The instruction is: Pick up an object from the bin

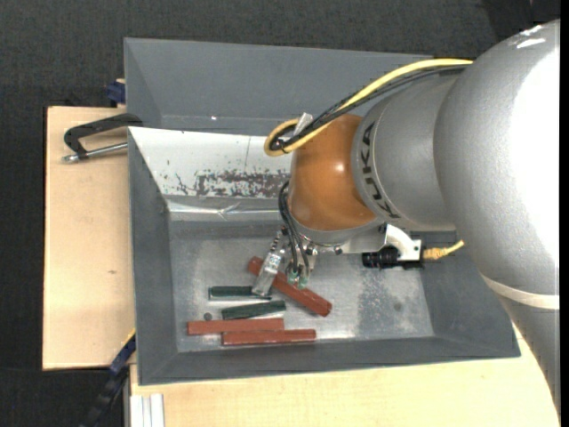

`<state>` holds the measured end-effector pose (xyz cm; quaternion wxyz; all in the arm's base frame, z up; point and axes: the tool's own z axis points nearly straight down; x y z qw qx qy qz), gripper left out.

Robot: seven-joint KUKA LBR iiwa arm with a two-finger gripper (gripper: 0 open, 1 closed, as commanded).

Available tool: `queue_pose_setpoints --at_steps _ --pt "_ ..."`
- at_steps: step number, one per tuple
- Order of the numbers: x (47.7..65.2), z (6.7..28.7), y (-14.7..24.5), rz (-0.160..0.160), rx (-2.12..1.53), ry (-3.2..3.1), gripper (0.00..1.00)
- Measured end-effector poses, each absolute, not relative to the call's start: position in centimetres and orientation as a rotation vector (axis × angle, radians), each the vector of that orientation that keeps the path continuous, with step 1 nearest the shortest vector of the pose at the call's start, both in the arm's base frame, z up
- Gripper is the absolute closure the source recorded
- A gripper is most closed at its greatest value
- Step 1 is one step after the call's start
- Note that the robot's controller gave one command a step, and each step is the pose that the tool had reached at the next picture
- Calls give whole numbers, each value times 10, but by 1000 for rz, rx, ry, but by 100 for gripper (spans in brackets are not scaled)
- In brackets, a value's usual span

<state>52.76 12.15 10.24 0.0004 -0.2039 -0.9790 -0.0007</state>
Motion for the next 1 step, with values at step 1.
queue_pose_setpoints --at_steps 1 --pt "530 114 122 -7 -641 -3081 100"
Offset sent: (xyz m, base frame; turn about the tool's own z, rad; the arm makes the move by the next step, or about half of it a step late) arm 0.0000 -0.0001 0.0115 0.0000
